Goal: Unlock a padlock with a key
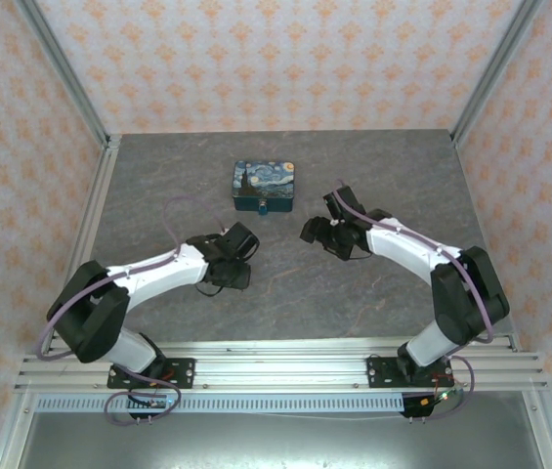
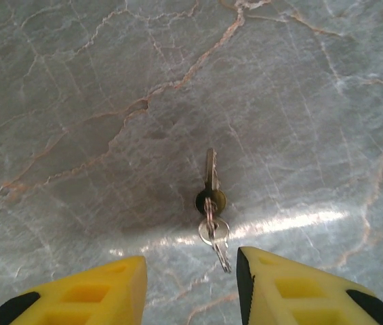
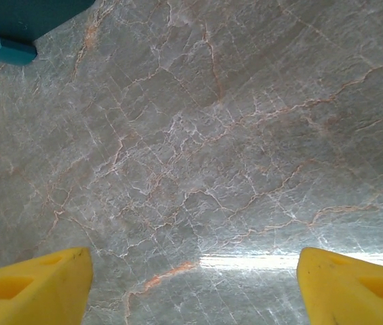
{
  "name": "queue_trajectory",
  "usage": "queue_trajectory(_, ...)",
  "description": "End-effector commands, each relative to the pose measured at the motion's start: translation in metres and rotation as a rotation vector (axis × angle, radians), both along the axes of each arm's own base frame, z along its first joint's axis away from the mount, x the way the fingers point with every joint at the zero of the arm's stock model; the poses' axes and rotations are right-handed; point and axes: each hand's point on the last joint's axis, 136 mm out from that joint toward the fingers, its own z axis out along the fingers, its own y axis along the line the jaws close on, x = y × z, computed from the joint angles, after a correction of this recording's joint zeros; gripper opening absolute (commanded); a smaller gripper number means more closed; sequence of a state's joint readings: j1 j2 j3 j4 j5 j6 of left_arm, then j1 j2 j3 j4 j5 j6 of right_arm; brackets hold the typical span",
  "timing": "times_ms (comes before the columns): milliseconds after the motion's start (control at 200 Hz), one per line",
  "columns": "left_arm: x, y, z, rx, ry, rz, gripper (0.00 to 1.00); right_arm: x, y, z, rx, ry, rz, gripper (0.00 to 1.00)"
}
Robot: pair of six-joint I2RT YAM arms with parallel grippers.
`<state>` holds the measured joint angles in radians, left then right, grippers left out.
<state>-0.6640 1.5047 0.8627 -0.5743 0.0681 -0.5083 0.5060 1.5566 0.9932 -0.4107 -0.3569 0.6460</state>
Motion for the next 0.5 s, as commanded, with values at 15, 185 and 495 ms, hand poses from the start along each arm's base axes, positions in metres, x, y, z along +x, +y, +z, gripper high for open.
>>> queue_trajectory(15, 0.015, -0.005, -0.002, 0.008, -0.044, 0.025, 0.41, 0.0, 0.002, 0.0, 0.016, -0.015, -0.015, 0.79)
queue_trajectory(185, 0.019, -0.012, -0.013, 0.004, -0.023, 0.022, 0.41, -0.002, 0.002, -0.002, 0.01, -0.011, -0.011, 0.79)
queue_trajectory(495, 0.016, -0.012, -0.023, 0.015, -0.002, 0.009, 0.36, -0.003, 0.0, -0.005, 0.006, -0.008, -0.014, 0.79)
